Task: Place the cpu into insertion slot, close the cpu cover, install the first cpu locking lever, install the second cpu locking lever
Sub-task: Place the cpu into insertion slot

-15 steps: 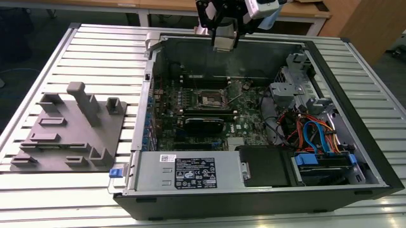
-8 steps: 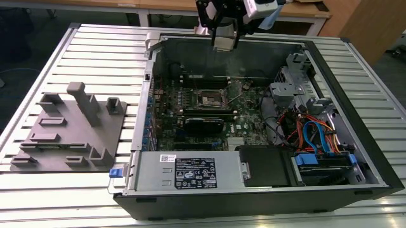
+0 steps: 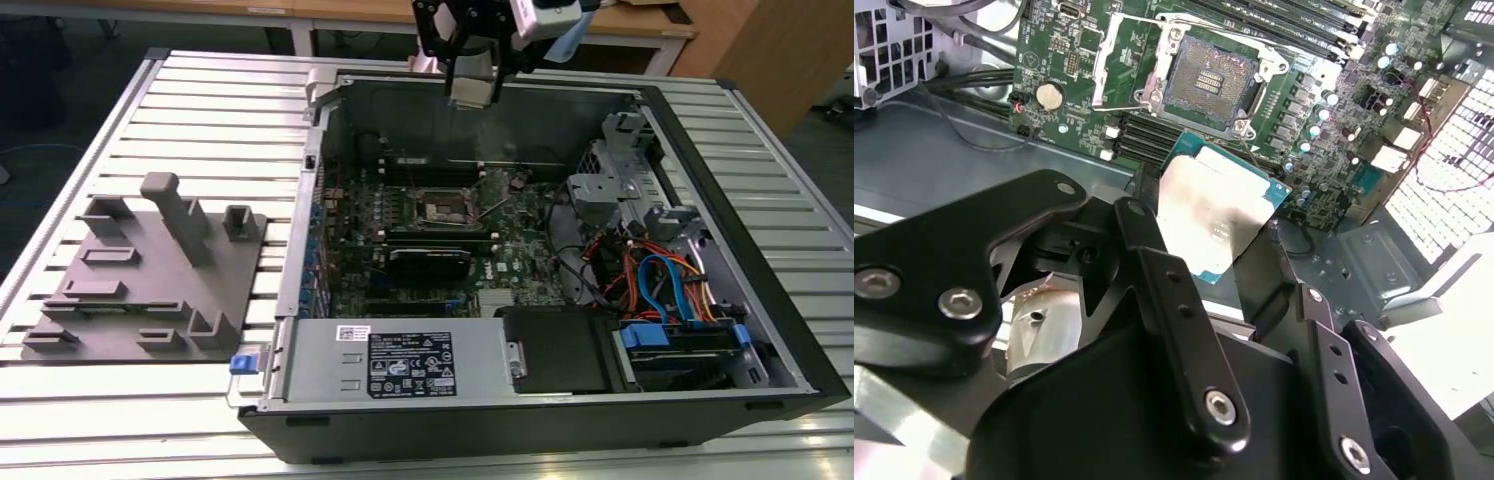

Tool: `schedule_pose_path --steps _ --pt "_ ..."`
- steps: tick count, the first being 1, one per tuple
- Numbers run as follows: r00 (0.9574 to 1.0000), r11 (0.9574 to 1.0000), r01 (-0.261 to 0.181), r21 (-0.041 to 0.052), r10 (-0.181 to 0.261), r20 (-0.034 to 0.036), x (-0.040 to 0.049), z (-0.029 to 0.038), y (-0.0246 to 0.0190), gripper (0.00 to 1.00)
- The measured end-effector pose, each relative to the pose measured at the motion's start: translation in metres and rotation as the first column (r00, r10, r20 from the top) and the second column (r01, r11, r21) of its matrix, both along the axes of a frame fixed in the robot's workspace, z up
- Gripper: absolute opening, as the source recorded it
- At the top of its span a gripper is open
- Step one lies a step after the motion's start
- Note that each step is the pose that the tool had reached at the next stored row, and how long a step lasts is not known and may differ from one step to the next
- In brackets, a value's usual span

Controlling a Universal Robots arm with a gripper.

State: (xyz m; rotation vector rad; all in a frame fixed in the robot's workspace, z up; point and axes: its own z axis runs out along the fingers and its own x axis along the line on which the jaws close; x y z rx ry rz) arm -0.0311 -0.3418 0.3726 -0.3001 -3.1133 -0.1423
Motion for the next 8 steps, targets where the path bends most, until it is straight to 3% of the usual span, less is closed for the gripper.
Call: schedule_pose_path --steps 8 --pt "1.0000 1.0000 0.000 0.0000 0.000 0.0000 0.0000 0.0000 0.0000 0.54"
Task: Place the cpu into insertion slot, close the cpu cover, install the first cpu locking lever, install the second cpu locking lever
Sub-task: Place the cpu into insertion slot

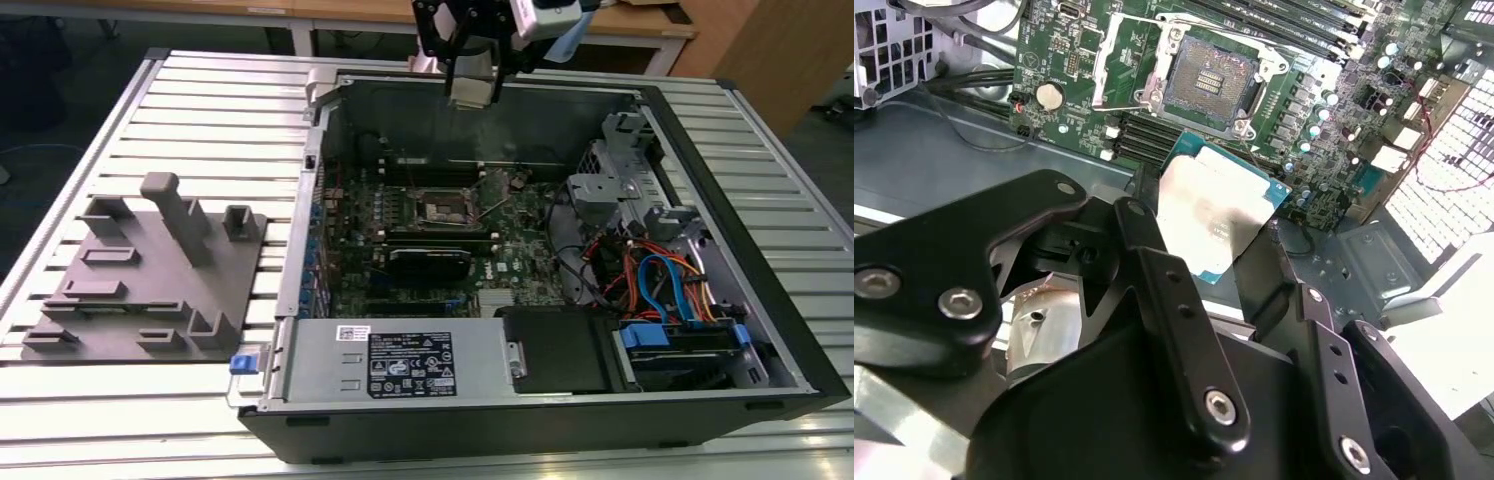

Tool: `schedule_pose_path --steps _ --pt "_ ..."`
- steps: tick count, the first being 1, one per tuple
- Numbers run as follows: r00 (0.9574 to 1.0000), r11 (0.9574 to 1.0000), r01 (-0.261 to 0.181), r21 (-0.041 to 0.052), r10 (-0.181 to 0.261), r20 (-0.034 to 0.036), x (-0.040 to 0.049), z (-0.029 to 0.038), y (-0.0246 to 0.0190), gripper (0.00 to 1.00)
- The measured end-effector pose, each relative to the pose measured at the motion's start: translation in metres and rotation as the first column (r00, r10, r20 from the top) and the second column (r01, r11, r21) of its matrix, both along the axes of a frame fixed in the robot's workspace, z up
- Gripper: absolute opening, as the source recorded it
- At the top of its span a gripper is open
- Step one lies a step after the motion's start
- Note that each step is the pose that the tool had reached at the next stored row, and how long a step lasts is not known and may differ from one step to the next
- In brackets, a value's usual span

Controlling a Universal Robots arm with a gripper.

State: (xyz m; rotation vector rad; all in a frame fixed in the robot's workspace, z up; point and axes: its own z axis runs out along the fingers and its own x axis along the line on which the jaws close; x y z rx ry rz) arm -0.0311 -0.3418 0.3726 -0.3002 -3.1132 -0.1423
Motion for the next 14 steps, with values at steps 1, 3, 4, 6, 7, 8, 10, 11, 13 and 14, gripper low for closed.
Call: schedule_pose_path --steps 1,3,4,6,7,8,10,11,13,14 --pt "1.0000 1.0000 0.000 0.0000 0.000 0.0000 0.0000 0.0000 0.0000 0.54" --pt "1.0000 1.0000 0.000 0.0000 0.000 0.0000 0.0000 0.0000 0.0000 0.54" --pt "1.0000 1.0000 0.001 0.0000 -0.001 0.0000 0.0000 0.0000 0.0000 0.54" --pt "1.0000 1.0000 0.001 0.0000 -0.001 0.0000 0.0000 0.0000 0.0000 0.54" --pt "1.0000 1.0000 0.002 0.0000 -0.002 0.0000 0.0000 0.0000 0.0000 0.54" --pt "1.0000 1.0000 0.002 0.0000 -0.002 0.0000 0.0000 0.0000 0.0000 0.54" --pt "1.0000 1.0000 0.003 -0.0001 -0.003 0.0000 0.0000 0.0000 0.0000 0.54" --pt "1.0000 1.0000 0.003 -0.0001 -0.003 0.0000 0.0000 0.0000 0.0000 0.54" --pt "1.0000 1.0000 0.004 -0.0001 -0.004 0.0000 0.0000 0.0000 0.0000 0.54" --pt "1.0000 1.0000 0.004 -0.0001 -0.004 0.0000 0.0000 0.0000 0.0000 0.54"
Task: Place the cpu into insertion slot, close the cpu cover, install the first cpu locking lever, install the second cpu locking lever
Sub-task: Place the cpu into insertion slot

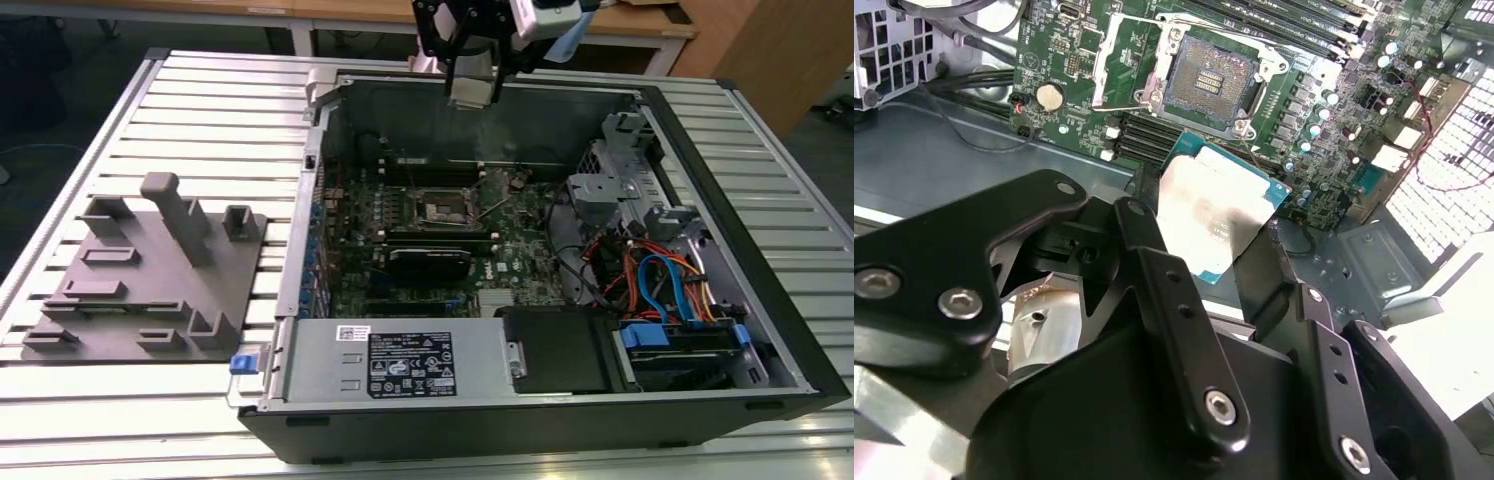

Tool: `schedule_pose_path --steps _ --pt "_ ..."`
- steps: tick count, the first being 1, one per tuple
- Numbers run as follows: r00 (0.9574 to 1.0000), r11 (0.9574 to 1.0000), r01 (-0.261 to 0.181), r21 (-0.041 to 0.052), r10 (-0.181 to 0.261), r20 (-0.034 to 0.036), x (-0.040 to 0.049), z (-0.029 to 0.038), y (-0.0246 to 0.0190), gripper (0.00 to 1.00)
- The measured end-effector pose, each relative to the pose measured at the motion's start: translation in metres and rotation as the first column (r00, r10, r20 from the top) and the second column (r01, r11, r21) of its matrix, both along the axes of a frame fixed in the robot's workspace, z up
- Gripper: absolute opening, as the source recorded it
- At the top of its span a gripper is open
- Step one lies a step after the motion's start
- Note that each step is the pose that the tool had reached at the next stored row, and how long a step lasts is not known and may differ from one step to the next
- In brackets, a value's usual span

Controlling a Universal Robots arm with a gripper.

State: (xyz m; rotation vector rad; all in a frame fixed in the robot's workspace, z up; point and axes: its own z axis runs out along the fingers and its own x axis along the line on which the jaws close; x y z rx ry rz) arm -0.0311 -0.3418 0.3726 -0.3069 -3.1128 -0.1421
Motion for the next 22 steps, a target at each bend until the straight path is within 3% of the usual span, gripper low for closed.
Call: schedule_pose_path --steps 22 --pt "0.9999 0.9999 0.012 0.0000 -0.012 0.0000 0.0000 0.0000 0.0000 0.54"
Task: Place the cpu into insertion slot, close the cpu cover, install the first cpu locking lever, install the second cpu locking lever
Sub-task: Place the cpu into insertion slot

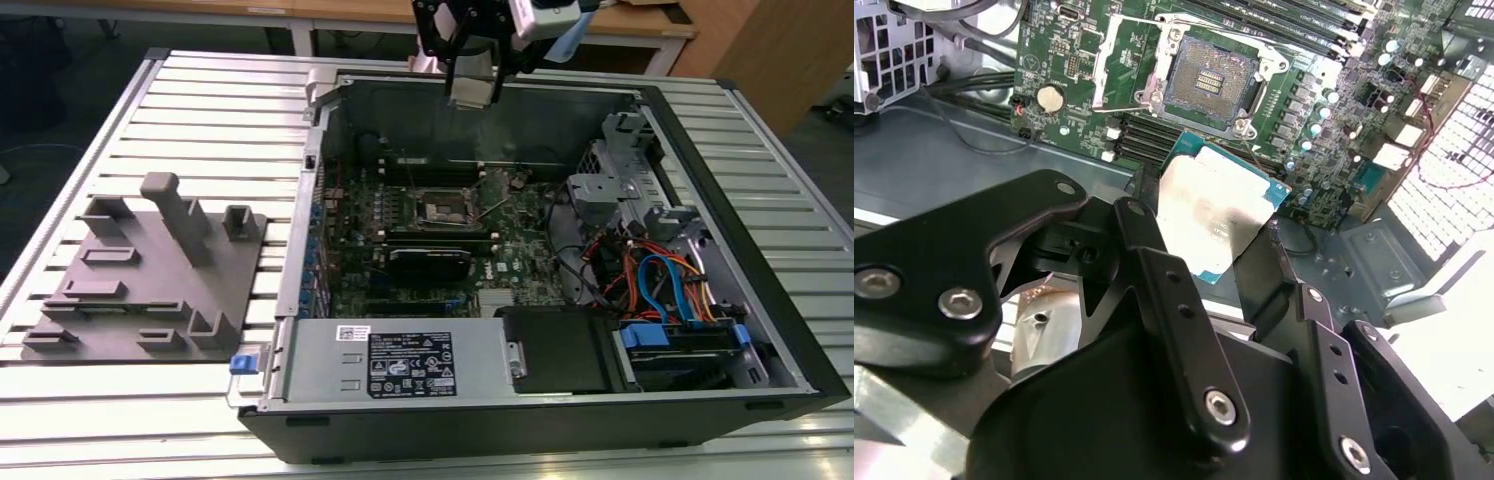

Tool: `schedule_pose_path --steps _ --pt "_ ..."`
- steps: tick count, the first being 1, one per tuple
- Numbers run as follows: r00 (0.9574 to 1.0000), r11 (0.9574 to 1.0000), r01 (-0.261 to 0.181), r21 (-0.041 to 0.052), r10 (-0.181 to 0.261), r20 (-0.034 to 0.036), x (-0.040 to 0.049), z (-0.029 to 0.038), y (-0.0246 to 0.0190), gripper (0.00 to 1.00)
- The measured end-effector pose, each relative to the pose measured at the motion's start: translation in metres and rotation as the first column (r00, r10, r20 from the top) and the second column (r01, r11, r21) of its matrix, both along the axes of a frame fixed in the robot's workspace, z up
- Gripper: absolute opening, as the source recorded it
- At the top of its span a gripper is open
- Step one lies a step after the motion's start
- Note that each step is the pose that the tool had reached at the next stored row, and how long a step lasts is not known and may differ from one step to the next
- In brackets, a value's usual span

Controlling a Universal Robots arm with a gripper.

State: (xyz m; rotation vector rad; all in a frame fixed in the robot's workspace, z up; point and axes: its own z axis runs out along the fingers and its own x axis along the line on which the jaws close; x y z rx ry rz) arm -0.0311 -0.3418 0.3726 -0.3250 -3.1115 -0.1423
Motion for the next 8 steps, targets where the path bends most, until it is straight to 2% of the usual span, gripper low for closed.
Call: schedule_pose_path --steps 8 --pt "0.9997 0.9997 0.026 -0.0001 -0.026 0.0000 0.0000 0.0000 0.0000 0.54"
